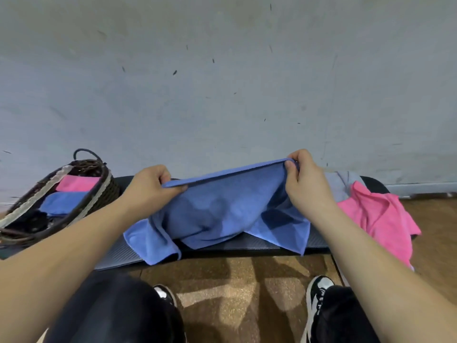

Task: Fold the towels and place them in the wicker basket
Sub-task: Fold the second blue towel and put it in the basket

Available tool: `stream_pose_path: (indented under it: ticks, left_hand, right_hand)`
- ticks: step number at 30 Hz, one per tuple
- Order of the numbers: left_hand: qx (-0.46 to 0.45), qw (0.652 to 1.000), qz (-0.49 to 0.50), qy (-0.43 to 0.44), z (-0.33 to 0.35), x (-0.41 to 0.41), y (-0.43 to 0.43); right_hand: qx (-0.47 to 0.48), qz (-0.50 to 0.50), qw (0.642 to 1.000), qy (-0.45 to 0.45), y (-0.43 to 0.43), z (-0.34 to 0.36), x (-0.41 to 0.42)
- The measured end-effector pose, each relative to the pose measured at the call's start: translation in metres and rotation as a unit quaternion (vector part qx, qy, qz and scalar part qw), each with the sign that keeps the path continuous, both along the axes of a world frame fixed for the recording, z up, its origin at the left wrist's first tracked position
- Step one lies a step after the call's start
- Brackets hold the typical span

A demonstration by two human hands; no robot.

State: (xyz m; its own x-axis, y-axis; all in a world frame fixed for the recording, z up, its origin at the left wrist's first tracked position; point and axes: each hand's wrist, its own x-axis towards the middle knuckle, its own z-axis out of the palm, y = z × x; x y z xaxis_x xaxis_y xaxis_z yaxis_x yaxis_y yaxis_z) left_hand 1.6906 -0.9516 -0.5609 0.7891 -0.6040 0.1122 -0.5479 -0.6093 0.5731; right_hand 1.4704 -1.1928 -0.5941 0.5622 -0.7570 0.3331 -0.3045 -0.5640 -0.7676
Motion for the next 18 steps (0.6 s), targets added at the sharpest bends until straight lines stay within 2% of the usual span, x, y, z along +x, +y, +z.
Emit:
stream_pose_path:
  ticks: [3, 6, 8, 10, 12, 14, 16, 18]
  left_hand:
    - [0.043, 0.999, 0.007, -0.013, -0.004, 0.012, 0.023]
    - [0.108, 0.994, 0.033, -0.004, -0.007, 0.017, 0.038]
    - [0.131, 0.990, 0.050, -0.013, -0.012, 0.018, 0.047]
    - [0.074, 0.994, 0.074, 0.005, -0.019, 0.022, 0.054]
    - [-0.030, 0.991, 0.092, 0.089, -0.022, 0.022, 0.058]
    - [-0.097, 0.976, 0.081, 0.177, -0.021, 0.020, 0.058]
    - [-0.110, 0.963, 0.073, 0.235, -0.018, 0.021, 0.059]
    - [-0.079, 0.963, 0.064, 0.248, -0.015, 0.027, 0.061]
  right_hand:
    - [-0.011, -0.032, 0.999, -0.011, 0.005, 0.004, -0.001]
    - [-0.100, -0.095, 0.989, 0.049, 0.012, 0.008, -0.007]
    - [-0.125, -0.119, 0.983, 0.062, 0.017, 0.010, -0.015]
    - [-0.117, -0.137, 0.981, 0.067, 0.016, 0.012, -0.025]
    - [-0.100, -0.129, 0.984, 0.069, 0.011, 0.012, -0.037]
    - [-0.071, -0.068, 0.991, 0.091, 0.007, 0.011, -0.047]
    - [-0.044, 0.002, 0.991, 0.128, 0.006, 0.009, -0.054]
    - [-0.043, 0.011, 0.987, 0.157, 0.002, 0.009, -0.058]
